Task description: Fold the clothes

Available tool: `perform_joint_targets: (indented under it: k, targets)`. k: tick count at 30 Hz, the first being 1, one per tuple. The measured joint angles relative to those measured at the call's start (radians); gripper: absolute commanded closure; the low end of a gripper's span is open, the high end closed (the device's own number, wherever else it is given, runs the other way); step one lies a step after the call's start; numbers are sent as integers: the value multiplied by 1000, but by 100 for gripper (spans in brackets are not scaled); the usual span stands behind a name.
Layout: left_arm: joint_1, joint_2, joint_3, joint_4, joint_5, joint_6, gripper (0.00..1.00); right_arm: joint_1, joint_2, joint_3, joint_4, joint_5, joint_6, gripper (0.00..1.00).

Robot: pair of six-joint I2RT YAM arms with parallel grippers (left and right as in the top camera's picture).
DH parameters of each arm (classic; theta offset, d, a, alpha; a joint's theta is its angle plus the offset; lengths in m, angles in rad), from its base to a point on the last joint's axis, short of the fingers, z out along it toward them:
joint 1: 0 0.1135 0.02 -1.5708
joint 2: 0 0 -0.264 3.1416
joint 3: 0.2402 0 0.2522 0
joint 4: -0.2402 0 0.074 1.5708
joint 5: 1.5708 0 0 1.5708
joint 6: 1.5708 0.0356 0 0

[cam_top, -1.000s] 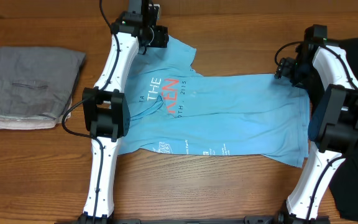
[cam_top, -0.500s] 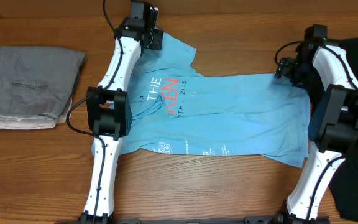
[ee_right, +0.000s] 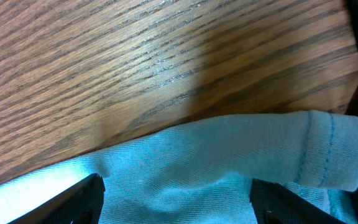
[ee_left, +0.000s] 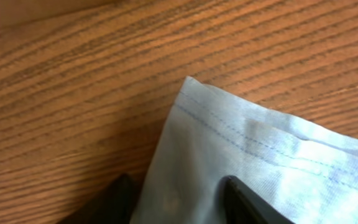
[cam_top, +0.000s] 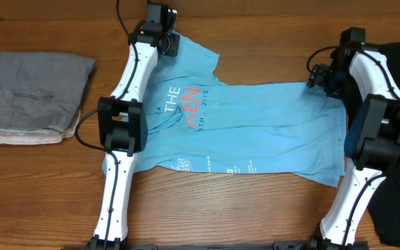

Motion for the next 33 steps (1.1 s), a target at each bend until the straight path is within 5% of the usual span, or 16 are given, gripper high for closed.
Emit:
perform_joint_targets:
  k: [8,10,12,16,19,22,24,28,33]
  targets:
    - [-2,0,13,-50,17,16,94,0,0,0,0,-1,0,19]
    - [-2,0,16,-65,19,22,96,0,0,0,1,-2,0,21]
    - [-2,0,21,-79,19,23,96,0,0,0,1,-2,0,33]
    - [-1,0,38,-124,16,23,96,0,0,0,11,0,6,77]
    - [0,0,61,-186,15,23,96,0,1,0,18,0,8,96]
    - [3,0,91,-262,8,16,96,0,2,0,23,0,2,96]
    - [5,2,116,-312,-2,2,96,0,4,0,26,0,0,72]
    - [16,2,192,-369,-11,-30,96,0,4,0,25,0,3,54]
    - [21,2,257,-402,-11,-50,96,0,4,7,-5,0,24,49]
